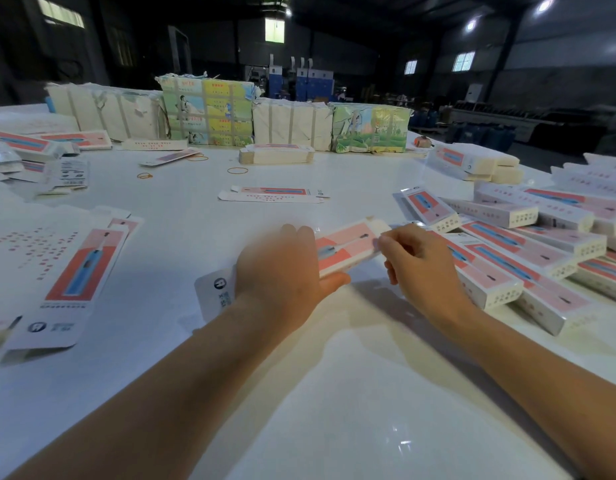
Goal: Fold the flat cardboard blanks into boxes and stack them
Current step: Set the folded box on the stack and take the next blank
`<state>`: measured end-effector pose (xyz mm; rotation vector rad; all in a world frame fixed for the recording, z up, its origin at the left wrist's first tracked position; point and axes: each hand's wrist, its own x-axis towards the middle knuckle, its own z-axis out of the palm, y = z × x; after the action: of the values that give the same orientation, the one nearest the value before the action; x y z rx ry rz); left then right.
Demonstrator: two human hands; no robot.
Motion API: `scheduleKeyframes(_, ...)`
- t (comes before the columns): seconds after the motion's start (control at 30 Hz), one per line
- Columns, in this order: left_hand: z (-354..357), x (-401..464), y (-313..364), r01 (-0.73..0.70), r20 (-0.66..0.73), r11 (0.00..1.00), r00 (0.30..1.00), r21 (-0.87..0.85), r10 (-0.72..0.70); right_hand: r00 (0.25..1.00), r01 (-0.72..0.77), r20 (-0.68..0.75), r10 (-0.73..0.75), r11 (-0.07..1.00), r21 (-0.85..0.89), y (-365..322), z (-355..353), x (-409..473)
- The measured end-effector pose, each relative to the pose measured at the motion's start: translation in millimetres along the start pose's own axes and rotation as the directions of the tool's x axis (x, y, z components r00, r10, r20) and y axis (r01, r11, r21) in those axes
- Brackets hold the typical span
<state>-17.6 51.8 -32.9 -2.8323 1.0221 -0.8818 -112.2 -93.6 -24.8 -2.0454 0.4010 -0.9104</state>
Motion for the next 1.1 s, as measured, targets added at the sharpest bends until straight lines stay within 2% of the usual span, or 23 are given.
scheduleKeyframes(0.13,1.1,-1.2,-1.0,-0.031,-0.018,1.000,0.999,-0.004,0.031,0.999,-0.038,0.039,0.038,0.999,-0.001,1.9,-2.6,3.5)
scheduleKeyframes(0.3,1.3,-2.9,-1.5,-0.075,-0.063,0.997,0.995,-0.009,0.075,0.979,-0.187,0.107,0.173,0.972,0.140,2.7,-3.2,6.4)
scheduleKeyframes(0.47,2.2,-5.4,0.2,-0.130,-0.075,0.992,0.989,0.002,0.130,0.952,-0.285,0.168,0.254,0.938,0.196,7.4,-3.6,8.3)
scheduleKeyframes(0.53,2.0,-6.2,0.8,-0.128,-0.094,0.992,0.987,0.011,0.128,0.966,-0.238,0.143,0.214,0.955,0.175,7.7,-3.2,7.6)
scheduleKeyframes(0.67,2.9,-8.4,2.2,-0.138,-0.123,0.990,0.982,0.030,0.141,0.990,-0.029,0.137,0.043,0.995,-0.100,10.3,-1.7,7.1)
scheduleKeyframes(0.8,2.4,-8.3,-0.6,-0.157,-0.138,0.988,0.978,-0.003,0.155,0.978,-0.053,0.204,0.049,0.998,0.016,12.3,-5.1,10.5)
scheduleKeyframes(0.87,0.6,-7.6,-1.2,-0.146,-0.137,0.988,0.981,-0.052,0.138,0.974,-0.019,0.227,0.018,1.000,0.006,13.5,-6.1,10.5)
scheduleKeyframes(0.93,-1.8,-7.3,-0.6,-0.120,-0.129,0.990,0.986,-0.077,0.109,0.986,0.101,0.145,-0.081,0.986,-0.131,13.4,-7.5,10.4)
scheduleKeyframes(1.0,-4.4,-6.5,0.6,-0.071,-0.121,0.995,0.991,-0.073,0.062,0.987,0.154,-0.012,-0.162,0.959,-0.236,12.2,-9.4,11.2)
scheduleKeyframes(1.03,-5.8,-5.8,1.5,-0.042,-0.116,0.997,0.993,-0.072,0.033,0.989,0.114,-0.077,-0.129,0.977,-0.182,12.3,-9.8,12.4)
scheduleKeyframes(1.07,-6.9,-5.0,2.5,-0.018,-0.112,0.997,0.994,-0.077,0.009,0.996,-0.006,-0.092,0.003,0.999,-0.036,12.9,-10.2,15.2)
scheduleKeyframes(1.1,-7.4,-4.3,3.9,-0.004,-0.104,0.996,0.995,-0.085,-0.005,0.982,-0.178,-0.022,0.186,0.963,0.202,10.0,-9.5,15.8)
